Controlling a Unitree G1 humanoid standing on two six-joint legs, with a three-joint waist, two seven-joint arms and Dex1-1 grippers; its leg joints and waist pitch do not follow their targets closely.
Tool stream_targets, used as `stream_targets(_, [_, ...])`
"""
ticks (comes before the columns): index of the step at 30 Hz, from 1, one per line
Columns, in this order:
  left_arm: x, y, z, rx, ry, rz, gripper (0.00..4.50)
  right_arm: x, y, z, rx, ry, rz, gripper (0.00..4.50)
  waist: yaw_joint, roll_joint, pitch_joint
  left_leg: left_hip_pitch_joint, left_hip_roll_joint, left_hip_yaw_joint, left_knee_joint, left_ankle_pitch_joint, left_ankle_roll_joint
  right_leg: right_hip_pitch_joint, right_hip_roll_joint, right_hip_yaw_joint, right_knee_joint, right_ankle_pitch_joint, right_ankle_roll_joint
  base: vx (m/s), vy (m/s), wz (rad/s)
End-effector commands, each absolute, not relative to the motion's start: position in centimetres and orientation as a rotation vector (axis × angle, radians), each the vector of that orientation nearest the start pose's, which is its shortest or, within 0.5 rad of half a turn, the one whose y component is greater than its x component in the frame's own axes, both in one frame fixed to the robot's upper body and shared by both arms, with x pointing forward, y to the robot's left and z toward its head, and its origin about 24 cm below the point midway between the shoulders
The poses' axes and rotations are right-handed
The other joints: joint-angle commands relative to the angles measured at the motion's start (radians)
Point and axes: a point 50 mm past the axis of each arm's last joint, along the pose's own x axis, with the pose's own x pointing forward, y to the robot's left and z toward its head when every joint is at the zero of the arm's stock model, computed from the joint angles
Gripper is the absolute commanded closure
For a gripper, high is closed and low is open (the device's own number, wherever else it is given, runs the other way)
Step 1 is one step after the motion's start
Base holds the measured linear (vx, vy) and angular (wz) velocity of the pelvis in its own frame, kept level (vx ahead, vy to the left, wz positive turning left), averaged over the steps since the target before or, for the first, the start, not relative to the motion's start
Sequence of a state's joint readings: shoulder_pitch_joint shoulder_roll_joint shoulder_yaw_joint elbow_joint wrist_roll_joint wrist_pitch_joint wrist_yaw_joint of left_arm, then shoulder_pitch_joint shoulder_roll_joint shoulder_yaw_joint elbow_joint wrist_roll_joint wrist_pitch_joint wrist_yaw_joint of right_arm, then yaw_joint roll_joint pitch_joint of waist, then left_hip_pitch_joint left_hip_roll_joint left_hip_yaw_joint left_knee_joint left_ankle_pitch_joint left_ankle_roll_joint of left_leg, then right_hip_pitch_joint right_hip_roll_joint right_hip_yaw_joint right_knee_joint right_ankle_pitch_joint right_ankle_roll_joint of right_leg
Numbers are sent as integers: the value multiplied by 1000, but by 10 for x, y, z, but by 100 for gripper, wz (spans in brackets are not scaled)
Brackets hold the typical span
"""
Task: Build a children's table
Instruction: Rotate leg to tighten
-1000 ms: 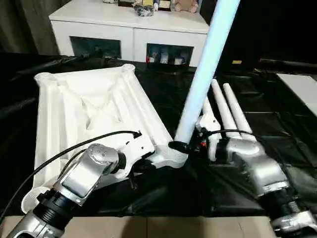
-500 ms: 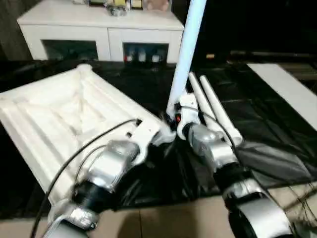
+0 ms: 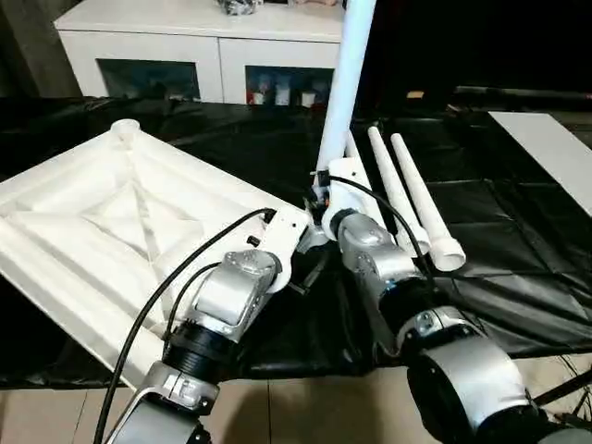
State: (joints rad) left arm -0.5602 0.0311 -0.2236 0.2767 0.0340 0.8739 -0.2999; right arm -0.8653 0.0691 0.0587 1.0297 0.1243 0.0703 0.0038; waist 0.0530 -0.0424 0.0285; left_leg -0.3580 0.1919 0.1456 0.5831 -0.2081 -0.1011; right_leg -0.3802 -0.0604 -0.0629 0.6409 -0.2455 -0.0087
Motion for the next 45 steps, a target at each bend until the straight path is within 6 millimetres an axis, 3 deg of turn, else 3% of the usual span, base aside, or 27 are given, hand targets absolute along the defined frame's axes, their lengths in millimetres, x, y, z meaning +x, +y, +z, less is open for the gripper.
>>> stream_targets(1, [333, 60, 88, 208, 482, -545, 450, 340, -76, -13, -67, 623, 193, 264, -1, 12, -26, -3, 37, -4, -87, -252, -24, 25, -79, 58, -109, -223, -125, 0, 0, 0])
stream_targets(6, [333, 62, 88, 226, 466, -570, 450, 343, -71, -8, -51, 583, 235, 264, -2, 15, -28, -1, 38, -3, -89, -243, -23, 25, -79, 57, -110, -211, -131, 0, 0, 0])
stream_targets(8, [332, 63, 87, 228, 465, -580, 450, 346, -67, -2, -6, 552, 269, 208, -2, 15, -31, -1, 39, -2, -88, -219, -18, 29, -78, 57, -107, -163, -139, 0, 0, 0])
stream_targets(10, [331, 65, 86, 237, 463, -587, 450, 349, -66, 2, -32, 525, 295, 208, -2, 16, -29, -4, 39, 0, -88, -200, -12, 31, -79, 56, -106, -143, -146, 0, 0, 0])
stream_targets(16, [332, 72, 87, 258, 448, -600, 450, 361, -66, 24, -6, 412, 359, 143, 1, 17, -36, -4, 37, 7, -78, -109, 14, 41, -78, 55, -89, 13, -191, 0, 0, 0])
stream_targets(21, [331, 77, 87, 272, 443, -611, 450, 367, -67, 38, -10, 337, 415, 99, 4, 21, -41, -4, 37, 11, -69, -35, 50, 47, -78, 54, -77, 137, -230, 0, 0, 0])
stream_targets(24, [330, 83, 87, 302, 432, -650, 450, 370, -70, 52, -10, 262, 503, 74, 8, 16, -52, -14, 28, 14, -51, 99, 118, 54, -71, 52, -55, 360, -258, 0, 0, 0])
stream_targets(27, [328, 89, 84, 339, 438, -697, 450, 368, -74, 60, -21, 212, 584, 45, 9, 16, -51, -12, 31, 17, -48, 103, 161, 51, -71, 50, -53, 379, -277, 0, 0, 0])
stream_targets(29, [326, 93, 83, 348, 447, -722, 450, 366, -77, 63, -34, 189, 625, 35, 11, 17, -51, -11, 35, 17, -48, 98, 169, 50, -73, 49, -54, 356, -289, 0, 0, 0])
stream_targets(33, [321, 104, 81, 389, 457, -818, 450, 356, -92, 72, -80, 145, 717, 7, 19, 19, -50, -6, 40, 18, -45, 99, 166, 47, -70, 48, -53, 327, -283, 0, 0, 0])
stream_targets(37, [313, 115, 84, 456, 421, -967, 450, 338, -109, 81, -109, 138, 856, 7, 28, 23, -46, -3, 43, 20, -49, 50, 127, 45, -68, 49, -57, 267, -265, 0, 0, 0])
stream_targets(41, [291, 121, 85, 541, 407, -1221, 450, 316, -132, 76, -216, 222, 1032, 7, 41, 27, -45, 4, 46, 25, -50, 3, 90, 39, -67, 51, -59, 225, -251, 0, 0, 0])
stream_targets(45, [284, 123, 86, 549, 414, -1296, 450, 306, -143, 73, -210, 268, 1087, 7, 48, 25, -43, 1, 45, 27, -52, -16, 74, 40, -66, 52, -59, 209, -248, 0, 0, 0])
